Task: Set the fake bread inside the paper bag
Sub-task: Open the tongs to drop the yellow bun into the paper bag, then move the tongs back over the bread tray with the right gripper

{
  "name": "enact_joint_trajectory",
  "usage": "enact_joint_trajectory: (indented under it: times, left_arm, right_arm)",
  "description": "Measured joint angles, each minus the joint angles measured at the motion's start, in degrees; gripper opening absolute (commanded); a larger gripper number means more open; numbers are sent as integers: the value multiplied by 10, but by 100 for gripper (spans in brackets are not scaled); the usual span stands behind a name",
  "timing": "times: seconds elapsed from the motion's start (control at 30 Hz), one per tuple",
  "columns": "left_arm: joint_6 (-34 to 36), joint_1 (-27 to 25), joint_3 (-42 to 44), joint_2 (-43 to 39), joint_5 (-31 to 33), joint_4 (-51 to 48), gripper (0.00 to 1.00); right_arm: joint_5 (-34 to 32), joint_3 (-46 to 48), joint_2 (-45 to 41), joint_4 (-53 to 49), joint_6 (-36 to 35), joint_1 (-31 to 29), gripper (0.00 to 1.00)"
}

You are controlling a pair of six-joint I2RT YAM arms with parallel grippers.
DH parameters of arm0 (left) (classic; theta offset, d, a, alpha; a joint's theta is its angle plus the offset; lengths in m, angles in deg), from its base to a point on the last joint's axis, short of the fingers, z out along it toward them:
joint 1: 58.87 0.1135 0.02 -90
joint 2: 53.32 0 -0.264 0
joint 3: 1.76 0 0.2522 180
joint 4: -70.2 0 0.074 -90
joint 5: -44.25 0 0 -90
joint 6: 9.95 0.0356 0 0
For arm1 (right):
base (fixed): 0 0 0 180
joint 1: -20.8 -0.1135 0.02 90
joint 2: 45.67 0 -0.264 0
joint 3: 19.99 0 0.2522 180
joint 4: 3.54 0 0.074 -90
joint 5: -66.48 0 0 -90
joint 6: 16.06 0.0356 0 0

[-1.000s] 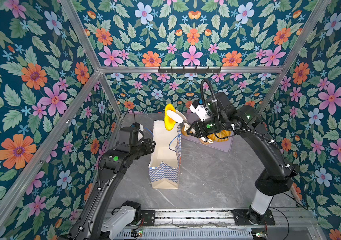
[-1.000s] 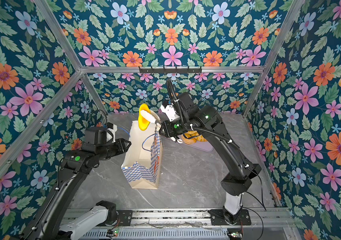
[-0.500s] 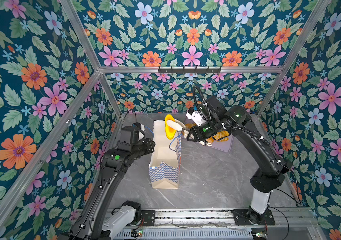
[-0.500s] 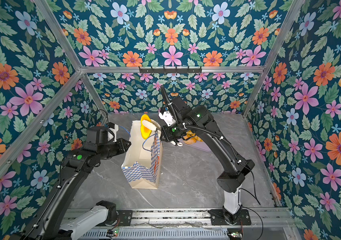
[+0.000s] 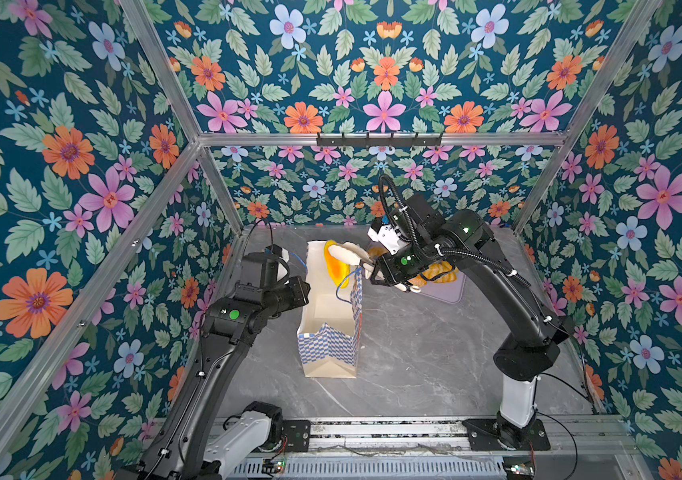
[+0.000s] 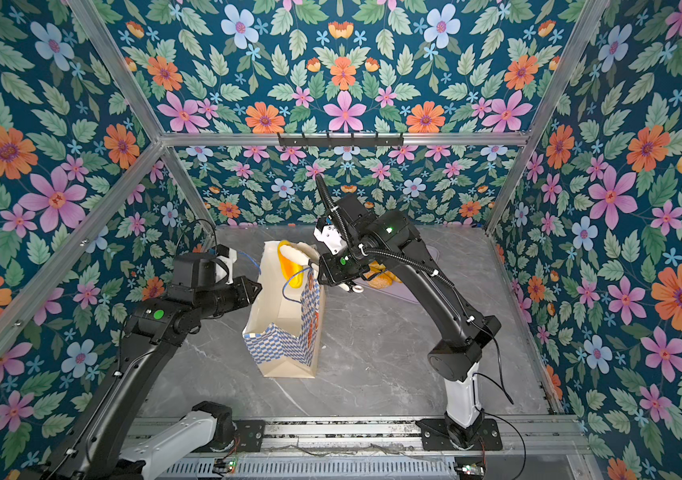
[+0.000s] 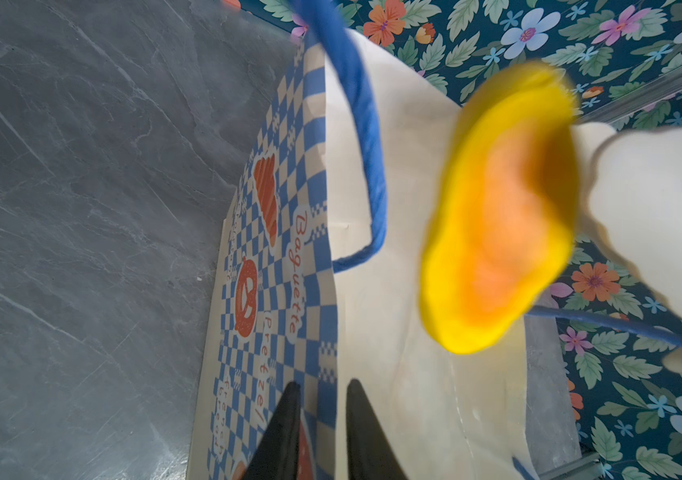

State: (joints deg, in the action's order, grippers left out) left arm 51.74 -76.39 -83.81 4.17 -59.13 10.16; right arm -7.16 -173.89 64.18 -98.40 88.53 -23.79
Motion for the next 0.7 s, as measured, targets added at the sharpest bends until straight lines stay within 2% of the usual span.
enact_joint_trajectory:
  times: [0.3,0.7]
  left_arm:
    - [0,0,0,-1,0,0,23]
    - [0,0,2,-5,0,0,23]
  right_arm:
    - [-1,-1,0,0,0,-1,43]
    - [-42,1,-30,21,3,-1,41]
